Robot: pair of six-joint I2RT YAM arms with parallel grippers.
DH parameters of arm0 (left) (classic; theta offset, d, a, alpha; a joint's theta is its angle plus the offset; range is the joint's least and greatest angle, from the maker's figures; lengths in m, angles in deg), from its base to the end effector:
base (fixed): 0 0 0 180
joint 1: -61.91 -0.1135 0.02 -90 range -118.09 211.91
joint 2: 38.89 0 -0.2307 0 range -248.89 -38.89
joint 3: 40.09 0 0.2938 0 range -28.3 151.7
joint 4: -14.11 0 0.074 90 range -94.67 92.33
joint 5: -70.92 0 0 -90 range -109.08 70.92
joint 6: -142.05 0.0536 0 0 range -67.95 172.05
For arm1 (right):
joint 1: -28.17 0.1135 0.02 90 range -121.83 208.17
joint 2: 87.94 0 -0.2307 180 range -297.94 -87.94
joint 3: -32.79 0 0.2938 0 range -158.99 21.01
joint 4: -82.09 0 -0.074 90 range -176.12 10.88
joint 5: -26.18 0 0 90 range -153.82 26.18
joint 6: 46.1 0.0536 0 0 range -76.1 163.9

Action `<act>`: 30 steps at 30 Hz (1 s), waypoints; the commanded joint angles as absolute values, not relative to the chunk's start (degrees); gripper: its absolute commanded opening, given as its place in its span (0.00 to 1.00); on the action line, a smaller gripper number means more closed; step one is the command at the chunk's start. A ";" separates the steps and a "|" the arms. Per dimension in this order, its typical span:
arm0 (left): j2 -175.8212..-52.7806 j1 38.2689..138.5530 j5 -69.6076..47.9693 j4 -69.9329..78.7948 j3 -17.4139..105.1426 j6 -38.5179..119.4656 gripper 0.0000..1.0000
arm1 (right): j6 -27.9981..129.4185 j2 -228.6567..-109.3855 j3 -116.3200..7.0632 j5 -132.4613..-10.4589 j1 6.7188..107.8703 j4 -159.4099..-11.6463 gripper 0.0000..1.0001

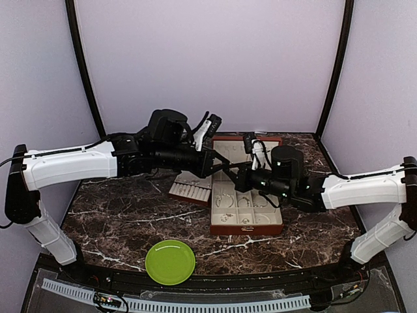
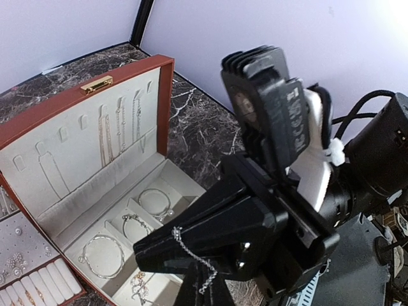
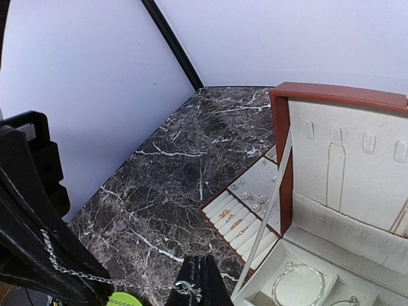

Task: Organize the mixed jewelry
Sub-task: Pass from the left arm to the right

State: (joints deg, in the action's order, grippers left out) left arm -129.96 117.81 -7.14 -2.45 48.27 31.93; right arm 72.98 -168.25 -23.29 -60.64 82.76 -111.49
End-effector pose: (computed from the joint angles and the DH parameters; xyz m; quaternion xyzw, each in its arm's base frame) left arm 0.2359 -0.3682 0.2885 0.3064 0.7534 -0.4213 0.4013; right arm 0.2194 0.3034 0.1968 -0.1526 0.7543 0.4098 0.4897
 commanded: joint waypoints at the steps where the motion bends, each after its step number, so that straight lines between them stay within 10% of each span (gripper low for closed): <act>1: -127.66 118.07 -6.94 -1.62 48.63 33.01 0.00 | 72.55 -163.66 -23.08 -56.46 82.40 -110.86 0.00; 9: -127.89 118.12 -2.22 0.59 47.17 33.49 0.06 | 70.54 -158.71 -26.83 -51.18 82.27 -101.54 0.00; 19: -124.24 118.17 -6.69 2.13 44.71 33.67 0.60 | 66.29 -152.53 -30.49 -43.62 80.17 -90.35 0.00; 30: -129.89 116.94 -8.62 -6.88 53.08 39.58 0.65 | 64.91 -146.68 -28.94 -46.16 71.77 -81.93 0.00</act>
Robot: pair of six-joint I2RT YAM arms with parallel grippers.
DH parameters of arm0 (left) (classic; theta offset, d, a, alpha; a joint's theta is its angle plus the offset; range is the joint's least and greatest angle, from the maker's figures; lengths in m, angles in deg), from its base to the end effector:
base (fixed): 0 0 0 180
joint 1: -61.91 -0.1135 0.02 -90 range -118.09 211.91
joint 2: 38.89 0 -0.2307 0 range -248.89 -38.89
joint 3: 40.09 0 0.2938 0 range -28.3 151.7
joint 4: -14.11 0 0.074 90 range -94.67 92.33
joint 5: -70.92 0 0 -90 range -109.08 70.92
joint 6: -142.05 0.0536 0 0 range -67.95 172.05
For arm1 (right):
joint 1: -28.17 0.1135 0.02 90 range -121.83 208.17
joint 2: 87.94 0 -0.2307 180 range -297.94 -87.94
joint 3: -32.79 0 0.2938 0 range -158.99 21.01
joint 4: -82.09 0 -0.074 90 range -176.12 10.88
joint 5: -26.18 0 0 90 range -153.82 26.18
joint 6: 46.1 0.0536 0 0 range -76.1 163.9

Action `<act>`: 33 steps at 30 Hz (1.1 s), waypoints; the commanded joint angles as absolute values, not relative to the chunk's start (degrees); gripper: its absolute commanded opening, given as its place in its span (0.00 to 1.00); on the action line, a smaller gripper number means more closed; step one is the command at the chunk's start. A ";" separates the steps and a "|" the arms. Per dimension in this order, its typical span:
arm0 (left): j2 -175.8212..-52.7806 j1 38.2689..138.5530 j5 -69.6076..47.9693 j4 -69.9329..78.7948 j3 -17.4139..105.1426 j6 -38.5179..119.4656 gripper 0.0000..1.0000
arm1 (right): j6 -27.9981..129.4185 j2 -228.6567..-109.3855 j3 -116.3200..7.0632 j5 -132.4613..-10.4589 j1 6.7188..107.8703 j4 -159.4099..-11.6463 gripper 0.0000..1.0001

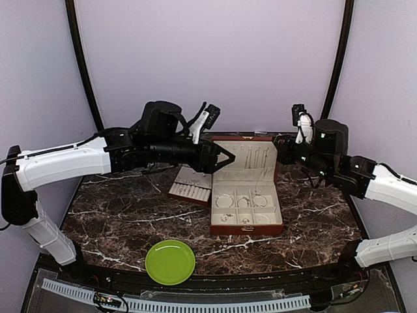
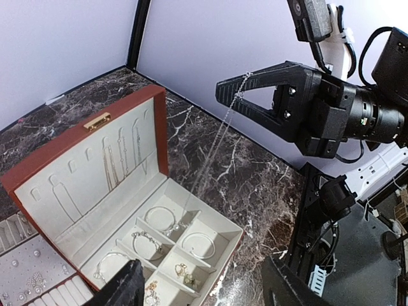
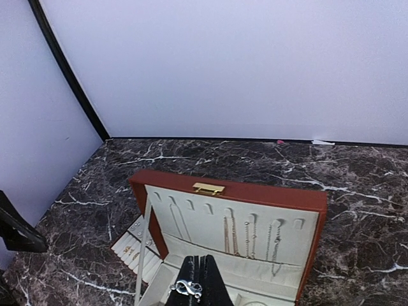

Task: Organize the mixed jewelry
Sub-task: Pass from the left arm to the right, then open the compartment pouch of the jewelry box.

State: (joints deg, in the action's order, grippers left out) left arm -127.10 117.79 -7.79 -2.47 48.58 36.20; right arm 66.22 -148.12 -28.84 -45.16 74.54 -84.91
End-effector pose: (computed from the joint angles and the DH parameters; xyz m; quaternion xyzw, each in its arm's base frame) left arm 0.2315 -0.3604 0.3113 0.3278 0.7271 -0.4141 0.4386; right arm 0.2341 0.2207 0.2961 -0.0590 0.7690 0.2484 0.5861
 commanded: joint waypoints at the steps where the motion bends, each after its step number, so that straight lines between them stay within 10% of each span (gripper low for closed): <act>1: -130.83 116.48 -8.07 -7.35 53.87 39.98 0.65 | 64.91 -146.43 -28.66 -46.99 70.93 -81.63 0.00; 33: -151.74 109.95 -14.50 -0.62 59.61 79.35 0.40 | 64.69 -149.70 -28.89 -70.12 53.76 -80.12 0.00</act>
State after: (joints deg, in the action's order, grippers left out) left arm -152.45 109.72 -11.07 -5.33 58.74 74.77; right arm 64.12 -148.17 -27.59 -66.17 54.65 -78.03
